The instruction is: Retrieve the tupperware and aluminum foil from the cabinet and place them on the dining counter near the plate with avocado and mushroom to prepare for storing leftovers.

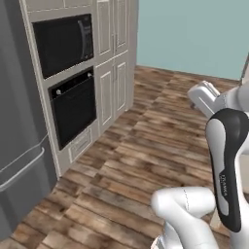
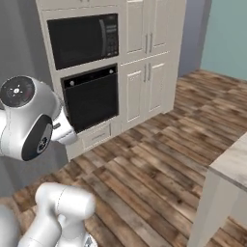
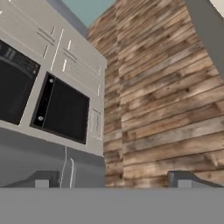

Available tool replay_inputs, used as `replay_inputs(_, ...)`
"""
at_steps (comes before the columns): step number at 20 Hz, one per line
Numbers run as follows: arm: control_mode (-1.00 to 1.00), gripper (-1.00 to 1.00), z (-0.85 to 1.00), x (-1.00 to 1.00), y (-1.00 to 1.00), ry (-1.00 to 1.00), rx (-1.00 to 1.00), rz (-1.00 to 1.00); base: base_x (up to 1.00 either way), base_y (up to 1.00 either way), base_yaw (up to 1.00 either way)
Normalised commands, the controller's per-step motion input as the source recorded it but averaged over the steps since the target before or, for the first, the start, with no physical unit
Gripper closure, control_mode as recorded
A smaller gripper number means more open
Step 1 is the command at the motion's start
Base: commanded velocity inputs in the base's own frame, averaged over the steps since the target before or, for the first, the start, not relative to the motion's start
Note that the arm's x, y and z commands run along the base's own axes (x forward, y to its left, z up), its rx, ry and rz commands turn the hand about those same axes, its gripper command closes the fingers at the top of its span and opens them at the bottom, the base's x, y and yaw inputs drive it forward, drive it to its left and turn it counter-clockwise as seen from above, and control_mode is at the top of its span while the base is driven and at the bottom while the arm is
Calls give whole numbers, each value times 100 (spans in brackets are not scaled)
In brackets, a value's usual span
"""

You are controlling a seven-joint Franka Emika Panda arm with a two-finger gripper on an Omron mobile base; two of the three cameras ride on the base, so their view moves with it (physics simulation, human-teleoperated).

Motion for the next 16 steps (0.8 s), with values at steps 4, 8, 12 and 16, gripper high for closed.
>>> replay_inputs(4, 100, -100, 0, 0, 0, 0, 0, 0, 100, 58, -50)
replay_inputs(8, 100, -100, 0, 0, 0, 0, 0, 0, 100, 59, -58)
replay_inputs(12, 100, -100, 0, 0, 0, 0, 0, 0, 100, 61, -51)
replay_inputs(16, 100, -100, 0, 0, 0, 0, 0, 0, 100, 42, -41)
